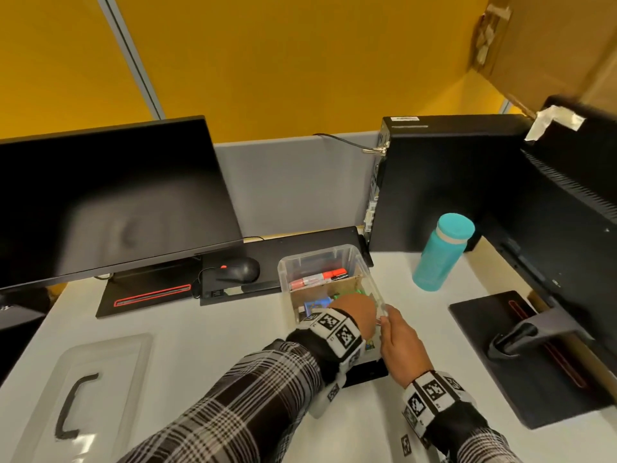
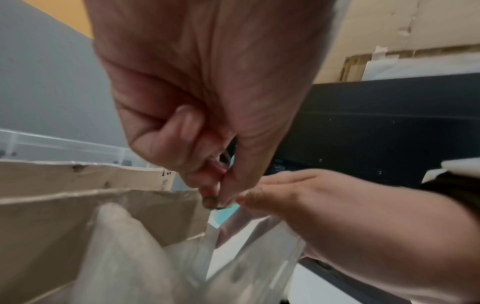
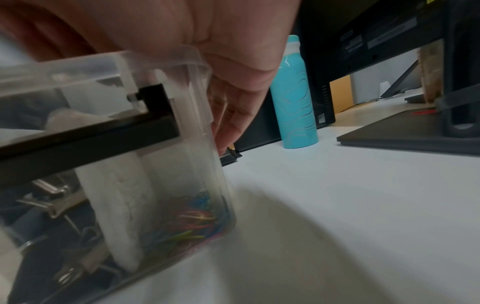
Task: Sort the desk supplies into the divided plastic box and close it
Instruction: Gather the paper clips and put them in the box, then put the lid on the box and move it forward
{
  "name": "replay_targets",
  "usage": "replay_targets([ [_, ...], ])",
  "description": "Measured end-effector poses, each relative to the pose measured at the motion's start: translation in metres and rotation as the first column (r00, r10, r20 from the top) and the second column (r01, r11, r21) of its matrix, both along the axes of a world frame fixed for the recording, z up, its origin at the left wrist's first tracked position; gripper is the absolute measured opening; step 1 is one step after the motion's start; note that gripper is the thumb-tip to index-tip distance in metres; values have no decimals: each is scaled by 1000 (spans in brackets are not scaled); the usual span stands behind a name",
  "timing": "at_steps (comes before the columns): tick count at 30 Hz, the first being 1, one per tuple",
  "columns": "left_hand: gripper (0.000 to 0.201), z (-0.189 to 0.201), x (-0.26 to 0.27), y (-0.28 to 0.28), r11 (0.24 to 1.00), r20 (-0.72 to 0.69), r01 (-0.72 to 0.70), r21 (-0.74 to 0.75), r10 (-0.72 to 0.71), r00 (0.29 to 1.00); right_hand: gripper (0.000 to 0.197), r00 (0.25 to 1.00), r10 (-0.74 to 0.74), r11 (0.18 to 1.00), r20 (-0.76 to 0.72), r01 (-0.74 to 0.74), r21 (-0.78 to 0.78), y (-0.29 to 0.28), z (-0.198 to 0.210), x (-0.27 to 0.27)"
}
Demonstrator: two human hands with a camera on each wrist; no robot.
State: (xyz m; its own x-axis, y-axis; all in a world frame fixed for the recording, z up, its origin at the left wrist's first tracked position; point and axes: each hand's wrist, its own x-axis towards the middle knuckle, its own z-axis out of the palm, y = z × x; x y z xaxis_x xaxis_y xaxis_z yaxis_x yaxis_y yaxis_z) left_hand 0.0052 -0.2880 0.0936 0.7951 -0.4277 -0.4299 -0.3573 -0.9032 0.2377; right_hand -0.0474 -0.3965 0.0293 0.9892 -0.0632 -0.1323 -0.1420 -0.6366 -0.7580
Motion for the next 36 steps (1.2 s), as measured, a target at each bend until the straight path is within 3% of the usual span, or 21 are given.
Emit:
replay_targets([
  [5, 29, -12, 3, -9, 995, 38, -101, 5, 101, 994, 37, 1000, 19, 999, 19, -19, 33, -4, -6, 1],
  [14, 26, -11, 1, 3, 999, -66, -51, -11, 50, 997, 38, 999, 37, 998, 38, -35, -53, -3, -7, 1],
  [19, 27, 2, -11, 24, 981, 95, -82, -178, 100, 990, 39, 999, 44, 990, 0, -44, -130, -5, -5, 1],
  [22, 27, 8, -24, 68, 920, 189, -155, -359, 235, 954, 48, 1000, 27, 940, 2, -24, -341, -2, 5, -1],
  [25, 26, -1, -36, 136, 865, 241, -260, -428, 387, 890, 53, 994, 34, 919, 105, 10, -395, 14, 27, -5],
  [29, 30, -29, -53, 245, 742, 215, -493, -455, 628, 748, 50, 950, 177, 927, 258, -72, -369, 64, 49, -8],
  [32, 37, -55, -63, 325, 635, 200, -671, -383, 766, 611, 44, 886, 300, 918, 353, -167, -360, 119, 50, -13],
  [36, 55, -78, -77, 401, 492, 177, -849, -192, 868, 463, 46, 819, 480, 863, 314, -376, -338, 191, 29, -16],
])
